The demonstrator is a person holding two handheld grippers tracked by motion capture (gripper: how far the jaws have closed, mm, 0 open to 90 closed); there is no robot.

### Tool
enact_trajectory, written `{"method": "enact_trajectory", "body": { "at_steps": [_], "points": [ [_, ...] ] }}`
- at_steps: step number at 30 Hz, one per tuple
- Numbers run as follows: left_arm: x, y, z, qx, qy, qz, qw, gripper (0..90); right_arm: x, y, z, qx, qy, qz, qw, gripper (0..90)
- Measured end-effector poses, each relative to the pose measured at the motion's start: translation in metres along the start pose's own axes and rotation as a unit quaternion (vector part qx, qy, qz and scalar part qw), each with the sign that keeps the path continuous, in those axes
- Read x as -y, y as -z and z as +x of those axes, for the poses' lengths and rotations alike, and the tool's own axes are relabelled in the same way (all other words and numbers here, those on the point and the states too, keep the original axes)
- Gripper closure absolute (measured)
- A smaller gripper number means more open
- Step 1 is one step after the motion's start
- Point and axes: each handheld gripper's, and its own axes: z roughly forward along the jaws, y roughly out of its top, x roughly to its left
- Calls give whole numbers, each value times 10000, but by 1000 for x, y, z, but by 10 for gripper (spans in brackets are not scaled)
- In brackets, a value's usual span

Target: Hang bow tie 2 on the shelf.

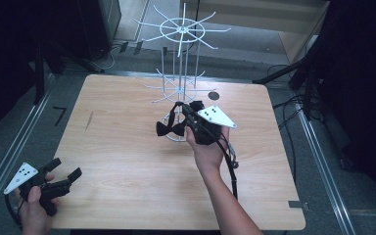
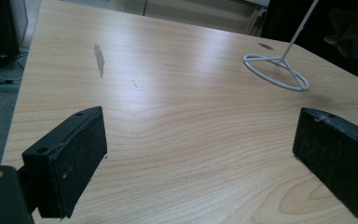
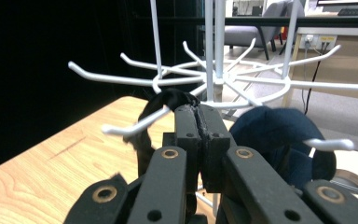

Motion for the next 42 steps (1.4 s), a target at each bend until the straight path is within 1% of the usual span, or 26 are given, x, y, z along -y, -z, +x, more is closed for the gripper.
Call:
{"method": "enact_trajectory", "body": {
  "at_steps": [7,15,17,19,22,23,24,27,28,33,38,39,40,42],
  "points": [
    [0,0,0,2,-17,6,10000,37,9,-6,-1,27,-4,146,9999,892],
    [0,0,0,-7,-30,7,10000,37,14,-7,-3,15,-26,193,9998,882],
    [0,0,0,-13,-35,11,10000,37,16,-6,-5,16,1,263,9997,840],
    [0,0,-1,-19,-44,7,10000,37,19,-4,-5,4,28,223,9997,821],
    [0,0,-1,-23,-46,9,10000,37,23,0,-7,18,55,193,9998,747],
    [0,0,-1,-21,-59,16,10000,37,25,2,-9,56,68,194,9998,696],
    [0,0,-1,-21,-59,16,10000,37,25,2,-9,56,68,194,9998,696],
    [0,0,-1,-23,-38,0,10000,37,28,6,-13,95,131,178,9997,620],
    [0,0,-1,-27,-40,5,10000,38,29,7,-15,54,128,158,9998,588],
    [0,-1,-1,-22,-57,16,10000,37,35,17,-22,-161,54,101,9998,505],
    [0,0,-1,-33,-61,11,10000,37,41,25,-24,-317,137,41,9994,441],
    [0,0,-1,-35,-61,10,10000,37,42,28,-25,-359,156,10,9992,413],
    [0,0,-1,-35,-62,10,10000,37,42,28,-25,-359,156,10,9992,413],
    [0,0,-1,-35,-62,10,10000,37,42,32,-27,-380,180,16,9991,384]
  ]
}}
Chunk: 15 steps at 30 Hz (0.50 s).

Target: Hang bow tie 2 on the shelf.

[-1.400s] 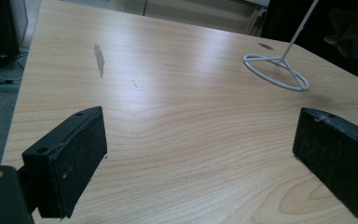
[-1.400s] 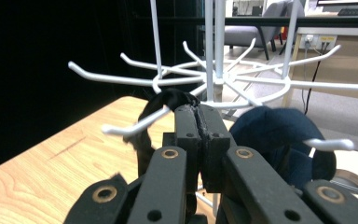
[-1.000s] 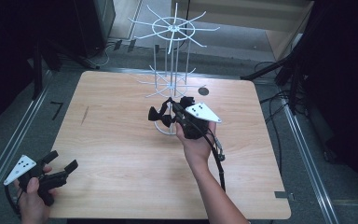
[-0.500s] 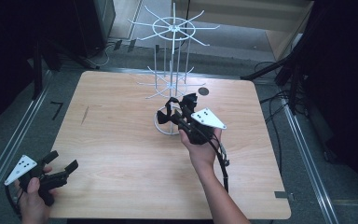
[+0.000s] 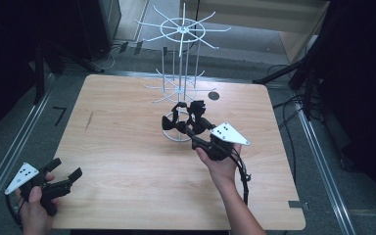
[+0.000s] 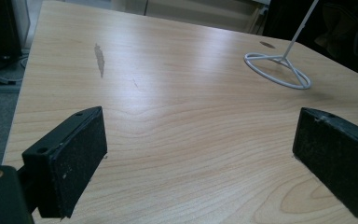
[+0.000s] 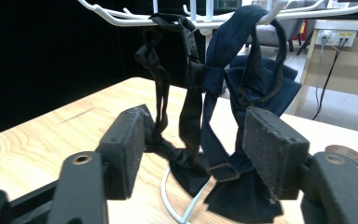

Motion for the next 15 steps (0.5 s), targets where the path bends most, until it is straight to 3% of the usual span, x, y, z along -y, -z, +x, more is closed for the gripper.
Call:
{"method": "enact_trajectory", "body": {
  "at_steps": [9,15],
  "points": [
    [0,0,0,2,3,-5,10000,37,3,16,-5,-48,61,-73,9999,314],
    [0,0,0,-3,10,-15,10000,38,14,28,-14,56,82,42,9999,268]
  ]
}}
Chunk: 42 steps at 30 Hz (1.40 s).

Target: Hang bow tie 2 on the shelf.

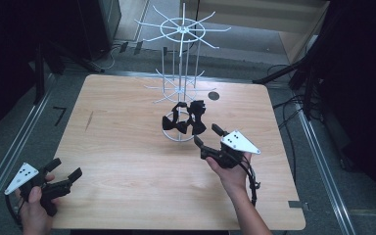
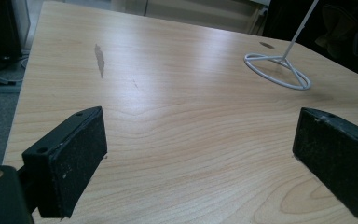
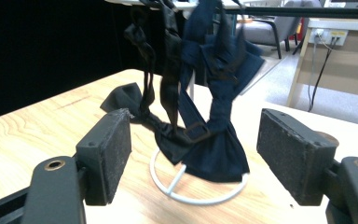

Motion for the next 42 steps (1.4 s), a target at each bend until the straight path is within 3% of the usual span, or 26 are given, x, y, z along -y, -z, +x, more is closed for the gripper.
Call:
{"method": "enact_trajectory", "body": {
  "at_steps": [22,34,42],
  "points": [
    [0,0,0,-29,-11,-10,10000,37,30,43,-36,214,-367,204,9989,175],
    [0,0,0,-27,-11,-11,10000,37,54,76,-58,447,-401,403,9974,132],
    [0,0,-1,-29,-27,-14,10000,38,70,101,-78,566,-642,484,9952,120]
  ]
}}
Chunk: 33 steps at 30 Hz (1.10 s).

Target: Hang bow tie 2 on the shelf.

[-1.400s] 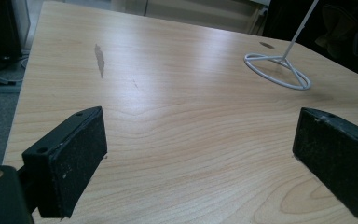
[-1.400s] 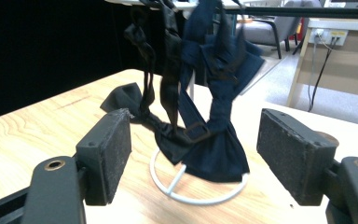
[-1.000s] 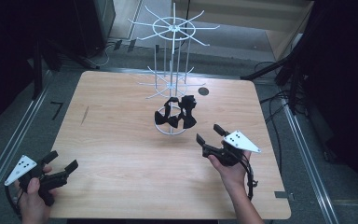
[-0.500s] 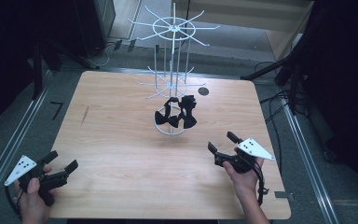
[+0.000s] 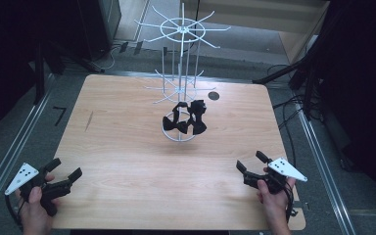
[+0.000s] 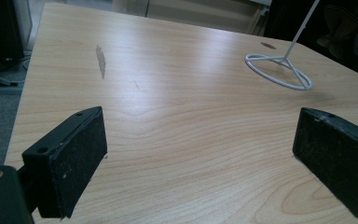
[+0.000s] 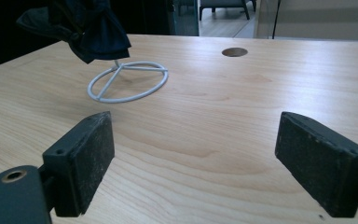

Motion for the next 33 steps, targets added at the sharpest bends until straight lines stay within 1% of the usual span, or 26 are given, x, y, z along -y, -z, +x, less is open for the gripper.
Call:
{"method": "enact_trajectory", "body": {
  "at_steps": [3,4,5,11,15,18,20,22,24,27,29,31,32,33],
  "points": [
    [0,0,0,-4,1,-2,10000,37,2,7,-7,55,-60,-5,10000,105],
    [0,0,0,-9,-2,2,10000,37,3,9,-10,65,-39,-23,10000,102],
    [0,0,0,-11,0,-1,10000,37,4,11,-12,110,-74,-1,9999,101],
    [0,0,0,-14,-2,1,10000,37,12,19,-24,237,-88,69,9997,78],
    [0,0,0,-17,1,-1,10000,37,15,25,-31,325,-154,96,9993,77],
    [0,0,0,-17,1,-1,10000,37,18,30,-36,395,-129,113,9991,77],
    [0,0,0,-17,1,-2,10000,37,21,36,-41,459,-191,133,9987,77],
    [0,0,0,-16,1,-3,10000,38,22,38,-43,481,-189,124,9986,77],
    [0,0,0,-20,9,-8,10000,37,24,42,-46,519,-256,126,9982,77],
    [0,0,0,-19,5,-5,10000,37,26,48,-49,568,-263,114,9980,77],
    [0,0,0,-23,2,-6,10000,38,27,52,-52,612,-329,115,9975,78],
    [0,0,0,-22,-9,4,10000,38,29,57,-54,609,-372,126,9974,78],
    [0,0,0,-26,-6,2,10000,38,31,62,-56,608,-412,118,9972,79],
    [0,0,0,-25,-7,5,10000,38,31,62,-56,608,-412,118,9972,79]
  ]
}}
